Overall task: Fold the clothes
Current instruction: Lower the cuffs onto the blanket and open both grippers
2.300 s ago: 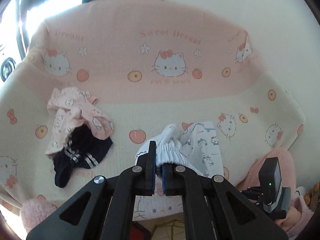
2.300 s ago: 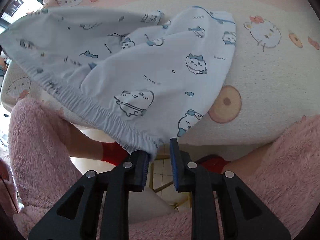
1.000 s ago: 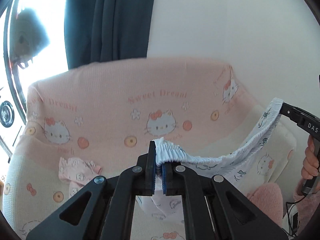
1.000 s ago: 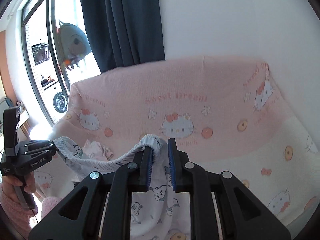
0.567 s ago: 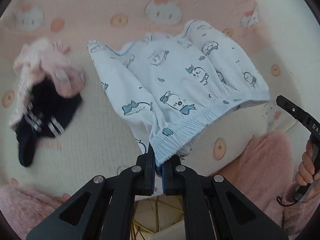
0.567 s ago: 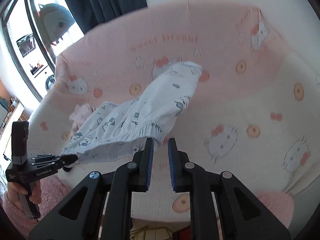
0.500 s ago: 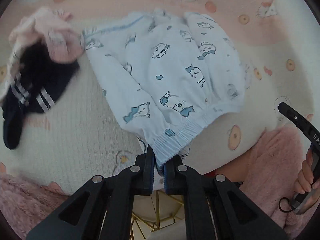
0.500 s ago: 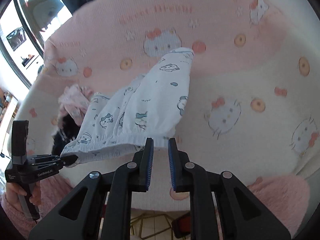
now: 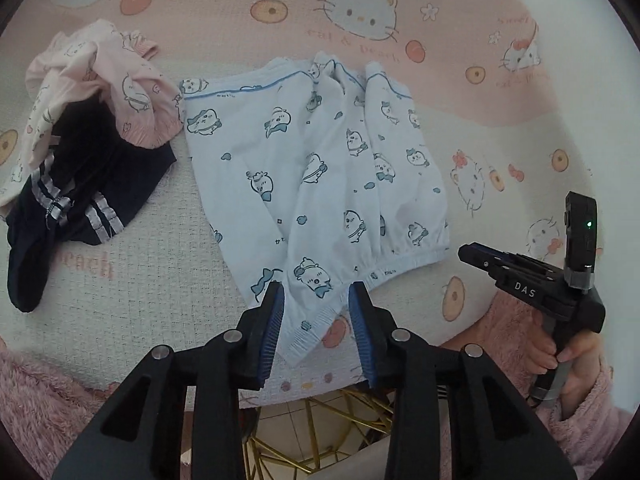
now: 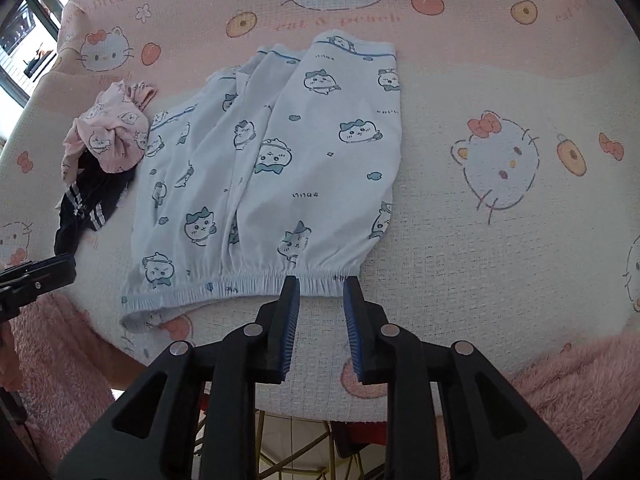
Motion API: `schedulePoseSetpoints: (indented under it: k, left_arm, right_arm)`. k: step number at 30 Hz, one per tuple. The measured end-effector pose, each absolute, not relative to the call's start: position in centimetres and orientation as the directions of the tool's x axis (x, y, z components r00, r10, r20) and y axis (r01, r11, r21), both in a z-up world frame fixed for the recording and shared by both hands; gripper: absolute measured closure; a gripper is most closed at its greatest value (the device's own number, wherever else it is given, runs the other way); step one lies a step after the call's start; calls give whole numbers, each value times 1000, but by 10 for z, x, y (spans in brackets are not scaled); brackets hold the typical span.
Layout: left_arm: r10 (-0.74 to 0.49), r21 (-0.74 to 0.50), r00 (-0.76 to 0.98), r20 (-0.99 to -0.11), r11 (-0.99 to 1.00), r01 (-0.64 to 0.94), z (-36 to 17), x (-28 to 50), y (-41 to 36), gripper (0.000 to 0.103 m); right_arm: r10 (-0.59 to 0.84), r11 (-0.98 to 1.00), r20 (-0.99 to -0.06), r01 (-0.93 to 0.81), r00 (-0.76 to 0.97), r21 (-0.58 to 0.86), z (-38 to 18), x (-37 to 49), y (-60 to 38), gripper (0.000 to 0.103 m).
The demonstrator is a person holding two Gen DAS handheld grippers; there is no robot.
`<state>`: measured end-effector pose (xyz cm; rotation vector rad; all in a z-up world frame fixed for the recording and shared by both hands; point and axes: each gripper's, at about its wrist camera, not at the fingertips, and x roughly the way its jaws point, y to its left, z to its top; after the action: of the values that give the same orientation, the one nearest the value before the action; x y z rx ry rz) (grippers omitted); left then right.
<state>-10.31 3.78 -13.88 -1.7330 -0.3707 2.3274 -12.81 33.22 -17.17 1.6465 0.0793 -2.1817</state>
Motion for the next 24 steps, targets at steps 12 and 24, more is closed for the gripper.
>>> schedulePoseSetpoints:
  k: [12,24]
  left_arm:
    - [329,-322,-262,-907,-944,-69,-187,-116,80,68]
    - [344,-337,-179,-922,-939,-72,-204,-102,88,68]
  right_arm:
    - [-247,-861,-963,481,-112,164,-219,-129,298,81]
    - [-316,-884,-940,398,-128,243,-215,-150,317,81]
